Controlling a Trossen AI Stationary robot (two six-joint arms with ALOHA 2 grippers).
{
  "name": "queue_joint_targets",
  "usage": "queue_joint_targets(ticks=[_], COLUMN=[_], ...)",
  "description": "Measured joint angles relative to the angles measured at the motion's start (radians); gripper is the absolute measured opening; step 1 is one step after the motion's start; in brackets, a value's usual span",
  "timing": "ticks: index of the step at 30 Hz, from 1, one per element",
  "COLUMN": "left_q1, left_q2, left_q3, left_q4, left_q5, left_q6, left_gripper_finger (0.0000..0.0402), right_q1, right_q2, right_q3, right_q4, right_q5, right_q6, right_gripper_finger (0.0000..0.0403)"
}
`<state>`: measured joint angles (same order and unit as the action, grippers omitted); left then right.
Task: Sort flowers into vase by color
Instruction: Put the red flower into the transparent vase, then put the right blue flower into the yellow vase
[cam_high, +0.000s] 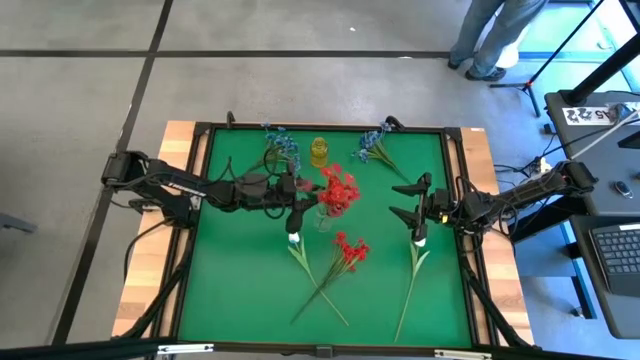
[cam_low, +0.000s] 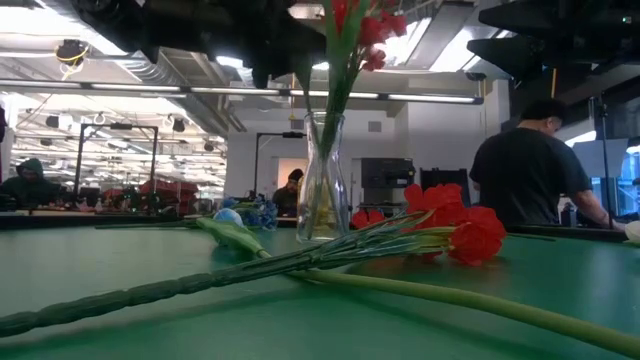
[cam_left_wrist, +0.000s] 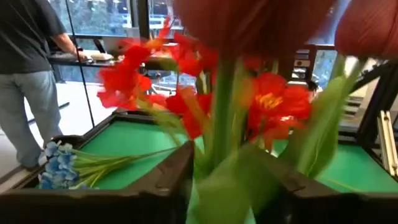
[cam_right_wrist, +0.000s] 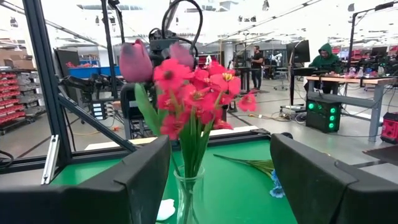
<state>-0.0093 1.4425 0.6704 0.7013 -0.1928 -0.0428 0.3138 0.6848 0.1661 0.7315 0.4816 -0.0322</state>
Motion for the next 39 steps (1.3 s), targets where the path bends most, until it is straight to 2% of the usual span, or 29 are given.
queue_joint_targets(ticks=[5, 11, 18, 27, 30, 34, 36, 39], left_q1=[-0.022, -0.063, -0.126, -0.271, -0.326, -0.392, -0.420, -0.425], left_q2=[-0.004, -0.083, -0.251, -0.445, -0.498, -0.527, -0.526, -0.526], left_q3=[0.000, -0.001, 0.000, 0.000, 0.000, 0.000, 0.000, 0.000], left_q4=[-0.049, -0.100, -0.266, -0.539, -0.593, -0.673, -0.737, -0.872], left_q5=[-0.024, -0.138, -0.245, -0.489, -0.556, -0.583, -0.627, -0.715], left_q6=[0.001, 0.054, 0.077, 0.063, 0.035, -0.051, -0.099, -0.204], left_gripper_finger=[0.0193, 0.0229, 0.0235, 0.0234, 0.0234, 0.0234, 0.0234, 0.0234], right_q1=[0.000, 0.000, 0.000, 0.000, 0.000, 0.000, 0.001, -0.003], right_q2=[0.000, 0.000, 0.000, 0.000, 0.000, 0.000, 0.000, 0.000], right_q3=[0.000, 0.000, 0.000, 0.000, 0.000, 0.000, 0.004, 0.046], right_q4=[0.000, 0.000, -0.002, -0.001, -0.001, -0.003, -0.033, -0.256], right_q5=[0.000, 0.000, 0.001, 0.000, 0.000, 0.006, 0.078, 0.324], right_q6=[0.000, 0.000, 0.000, 0.001, 0.001, 0.005, 0.026, 0.101], right_gripper_finger=[0.0275, 0.0275, 0.0275, 0.0275, 0.0275, 0.0275, 0.0275, 0.0275])
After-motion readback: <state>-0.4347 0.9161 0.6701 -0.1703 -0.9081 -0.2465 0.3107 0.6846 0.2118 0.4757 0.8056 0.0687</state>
